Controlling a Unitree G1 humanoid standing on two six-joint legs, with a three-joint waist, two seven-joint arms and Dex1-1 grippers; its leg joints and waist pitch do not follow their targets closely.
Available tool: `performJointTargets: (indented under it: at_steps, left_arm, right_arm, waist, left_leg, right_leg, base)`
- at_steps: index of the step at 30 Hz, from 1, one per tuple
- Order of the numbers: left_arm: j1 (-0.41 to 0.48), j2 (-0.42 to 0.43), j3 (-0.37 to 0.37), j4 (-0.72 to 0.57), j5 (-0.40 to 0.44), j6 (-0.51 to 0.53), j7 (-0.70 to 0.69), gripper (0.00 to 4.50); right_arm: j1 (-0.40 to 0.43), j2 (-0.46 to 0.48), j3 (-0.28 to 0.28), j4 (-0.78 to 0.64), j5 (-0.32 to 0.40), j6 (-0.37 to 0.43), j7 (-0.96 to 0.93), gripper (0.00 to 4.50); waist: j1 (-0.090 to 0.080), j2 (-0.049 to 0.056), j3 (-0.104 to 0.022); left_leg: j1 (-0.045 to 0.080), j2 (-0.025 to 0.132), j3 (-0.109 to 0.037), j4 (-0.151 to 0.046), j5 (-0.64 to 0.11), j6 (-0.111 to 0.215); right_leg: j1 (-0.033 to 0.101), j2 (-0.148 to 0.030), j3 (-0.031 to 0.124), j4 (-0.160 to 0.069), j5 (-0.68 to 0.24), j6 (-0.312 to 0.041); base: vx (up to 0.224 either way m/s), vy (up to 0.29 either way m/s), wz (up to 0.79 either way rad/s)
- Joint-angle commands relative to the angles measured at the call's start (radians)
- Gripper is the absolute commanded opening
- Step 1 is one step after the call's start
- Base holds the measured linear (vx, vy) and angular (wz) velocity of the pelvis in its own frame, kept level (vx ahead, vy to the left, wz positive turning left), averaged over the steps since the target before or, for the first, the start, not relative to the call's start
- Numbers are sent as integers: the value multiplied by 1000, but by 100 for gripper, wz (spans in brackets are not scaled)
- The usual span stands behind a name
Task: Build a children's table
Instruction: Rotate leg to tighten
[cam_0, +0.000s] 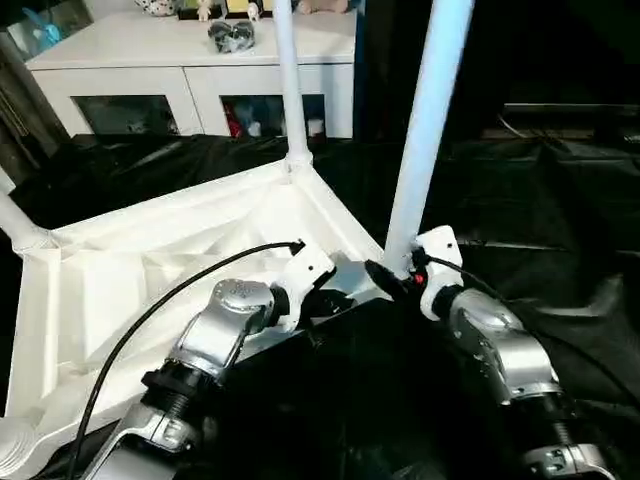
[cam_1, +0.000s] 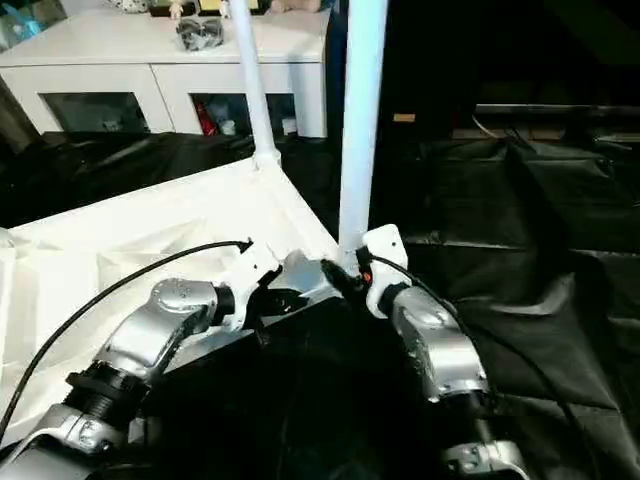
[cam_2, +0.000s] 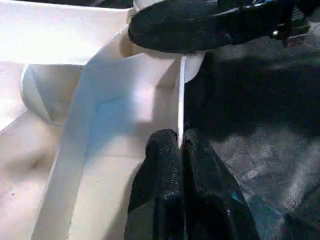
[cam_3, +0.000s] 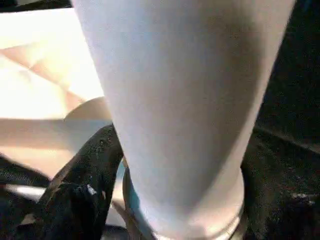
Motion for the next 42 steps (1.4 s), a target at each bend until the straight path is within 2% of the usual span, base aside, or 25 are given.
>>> performJointTargets:
  at_steps: [1, 3, 6, 8, 9, 10, 12, 15, 19, 24, 29, 32, 34, 36, 38, 39, 41, 42]
  left_arm:
    - [4, 1, -17, -56, -56, -58, -63, 0]
    - [27, 53, -24, -88, -76, -64, -143, 0]
    - [39, 88, -25, -101, -86, -76, -197, 0]
    - [42, 97, -25, -104, -88, -79, -209, 0]
    - [47, 111, -28, -110, -92, -81, -234, 0]
    - [58, 139, -34, -121, -98, -87, -278, 0]
    - [62, 152, -37, -125, -99, -91, -298, 0]
    - [69, 173, -41, -133, -104, -96, -324, 0]
    - [70, 195, -35, -134, -105, -101, -350, 0]
    - [68, 196, -31, -134, -105, -97, -341, 0]
    - [61, 161, -17, -125, -99, -73, -273, 0]
    - [37, 97, 6, -95, -85, -47, -165, 0]
    - [15, 41, 17, -69, -70, -30, -77, 0]
    - [3, 7, 19, -54, -63, -22, -33, 0]
    - [-7, -17, 20, -43, -58, -18, -3, 0]
    - [-21, -53, 23, -30, -56, -8, 39, 0]
    - [-29, -69, 25, -25, -54, -5, 61, 0]
    - [-34, -82, 25, -21, -54, -3, 75, 0]
  right_arm:
    - [35, -11, 141, -48, 42, 14, 190, 342]
    - [63, -94, 158, -123, 82, 28, 330, 342]
    - [82, -149, 162, -170, 113, 50, 421, 342]
    - [87, -163, 162, -182, 120, 59, 445, 342]
    - [95, -180, 163, -195, 130, 66, 473, 342]
    - [110, -210, 166, -222, 151, 87, 516, 327]
    - [116, -222, 169, -235, 162, 96, 533, 311]
    - [124, -238, 177, -251, 169, 104, 551, 280]
    - [133, -242, 192, -258, 157, 107, 567, 274]
    - [131, -238, 198, -262, 157, 116, 566, 270]
    - [125, -203, 181, -237, 142, 113, 501, 269]
    - [82, -119, 137, -117, 85, 99, 318, 269]
    - [43, -47, 98, -22, 55, 88, 170, 269]
    - [20, -7, 78, 29, 46, 89, 92, 269]
    - [6, 20, 68, 61, 40, 92, 42, 269]
    - [-15, 61, 53, 105, 30, 97, -38, 269]
    - [-28, 82, 44, 131, 21, 100, -85, 269]
    - [-38, 98, 39, 152, 12, 97, -118, 269]
  waist:
    - [2, -23, -48]
    - [7, -23, -48]
    - [10, -22, -48]
    - [13, -21, -48]
    - [14, -20, -46]
    - [13, -23, -46]
    - [16, -21, -46]
    - [17, -23, -45]
    - [18, -22, -45]
    - [17, -22, -47]
    - [16, -25, -45]
    - [9, -23, -42]
    - [-6, -27, -39]
    - [-9, -26, -39]
    - [-14, -25, -39]
    - [-15, -25, -42]
    - [-18, -25, -40]
    - [-17, -24, -44]
  left_leg:
    - [14, 111, -51, -75, -158, 82]
    - [12, 112, -50, -73, -149, 101]
    - [11, 112, -49, -72, -140, 120]
    - [12, 114, -50, -73, -143, 122]
    - [15, 116, -50, -75, -161, 113]
    - [15, 117, -50, -77, -166, 106]
    - [17, 118, -50, -78, -170, 103]
    - [16, 116, -49, -77, -171, 94]
    - [17, 115, -50, -77, -172, 84]
    - [16, 115, -50, -74, -150, 90]
    - [16, 113, -49, -73, -154, 88]
    - [17, 110, -50, -75, -184, 63]
    - [14, 106, -54, -80, -210, 31]
    - [23, 106, -54, -80, -238, 13]
    - [21, 107, -54, -82, -230, 13]
    - [20, 107, -53, -82, -212, 21]
    - [17, 104, -53, -82, -211, 26]
    - [19, 105, -52, -79, -194, 29]
  right_leg:
    - [32, -120, 66, -77, -95, -200]
    - [33, -120, 65, -74, -77, -200]
    - [31, -117, 63, -74, -72, -210]
    - [31, -118, 62, -74, -79, -214]
    - [27, -115, 62, -76, -101, -218]
    - [27, -114, 62, -75, -103, -220]
    - [26, -116, 64, -75, -103, -221]
    - [27, -118, 64, -74, -93, -233]
    - [27, -118, 64, -73, -101, -233]
    - [29, -118, 62, -68, -51, -244]
    - [29, -119, 63, -70, -71, -246]
    - [26, -119, 63, -76, -134, -246]
    - [31, -121, 60, -82, -205, -234]
    - [25, -121, 64, -90, -256, -218]
    - [25, -119, 66, -89, -232, -215]
    - [26, -118, 66, -84, -191, -213]
    - [27, -118, 65, -85, -186, -217]
    - [28, -120, 65, -84, -171, -220]
  base:
    - [0, 0, 0]
    - [0, 0, 0]
    - [0, 0, 0]
    - [0, 0, 0]
    - [0, 0, 0]
    - [0, 0, 0]
    - [0, 0, 0]
    - [0, 0, 0]
    - [0, 0, 0]
    - [0, 0, 0]
    - [0, 0, 0]
    - [0, 0, 0]
    - [0, 0, 0]
    - [0, 0, 0]
    - [0, 0, 0]
    - [0, 0, 0]
    - [0, 0, 0]
    - [0, 0, 0]
